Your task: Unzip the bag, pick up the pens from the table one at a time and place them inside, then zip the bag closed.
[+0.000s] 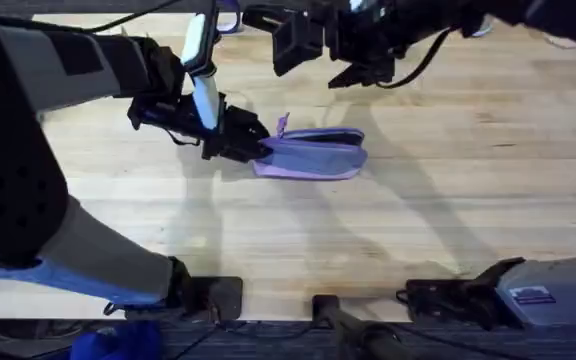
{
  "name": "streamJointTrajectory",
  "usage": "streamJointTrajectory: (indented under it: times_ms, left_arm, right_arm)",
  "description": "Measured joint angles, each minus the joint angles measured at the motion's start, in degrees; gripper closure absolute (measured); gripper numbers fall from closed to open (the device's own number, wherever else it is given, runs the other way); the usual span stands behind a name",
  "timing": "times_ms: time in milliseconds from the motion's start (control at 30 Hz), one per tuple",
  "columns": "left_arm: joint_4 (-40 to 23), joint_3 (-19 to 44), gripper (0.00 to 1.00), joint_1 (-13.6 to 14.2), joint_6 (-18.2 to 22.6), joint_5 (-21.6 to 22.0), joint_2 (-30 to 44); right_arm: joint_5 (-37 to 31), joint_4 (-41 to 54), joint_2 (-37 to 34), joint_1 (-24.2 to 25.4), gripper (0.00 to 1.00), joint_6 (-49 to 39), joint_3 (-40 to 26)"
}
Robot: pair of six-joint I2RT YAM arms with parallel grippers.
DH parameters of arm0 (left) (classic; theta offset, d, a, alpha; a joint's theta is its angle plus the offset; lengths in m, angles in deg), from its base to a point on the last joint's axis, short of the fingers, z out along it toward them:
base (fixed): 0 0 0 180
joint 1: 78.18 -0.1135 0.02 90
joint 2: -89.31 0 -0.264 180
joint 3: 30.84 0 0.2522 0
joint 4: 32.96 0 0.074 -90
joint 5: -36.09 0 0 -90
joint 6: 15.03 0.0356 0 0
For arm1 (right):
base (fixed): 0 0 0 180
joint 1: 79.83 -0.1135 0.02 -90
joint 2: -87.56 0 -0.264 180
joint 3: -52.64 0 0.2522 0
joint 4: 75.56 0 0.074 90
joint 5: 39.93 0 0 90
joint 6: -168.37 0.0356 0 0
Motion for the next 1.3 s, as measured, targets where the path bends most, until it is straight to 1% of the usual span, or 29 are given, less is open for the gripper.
streamJointTrajectory:
  times_ms: [200,533,733,1300]
  left_arm:
    - [0.0,0.0,0.957,0.0,0.0,0.0,0.0]
    - [0.0,0.0,0.957,0.0,0.0,0.0,0.0]
    - [0.0,0.0,0.957,0.0,0.0,0.0,0.0]
    - [0.0,0.0,0.958,0.0,0.0,0.0,0.0]
  right_arm:
    - [1.2,0.1,-1.9,0.0,0.005,2.9,0.0]
    - [3.0,0.2,-6.1,-0.2,0.005,4.2,0.0]
    - [3.5,0.2,-8.6,-0.8,0.005,4.2,0.0]
    - [4.5,-0.5,-12.0,-4.1,0.009,4.7,0.0]
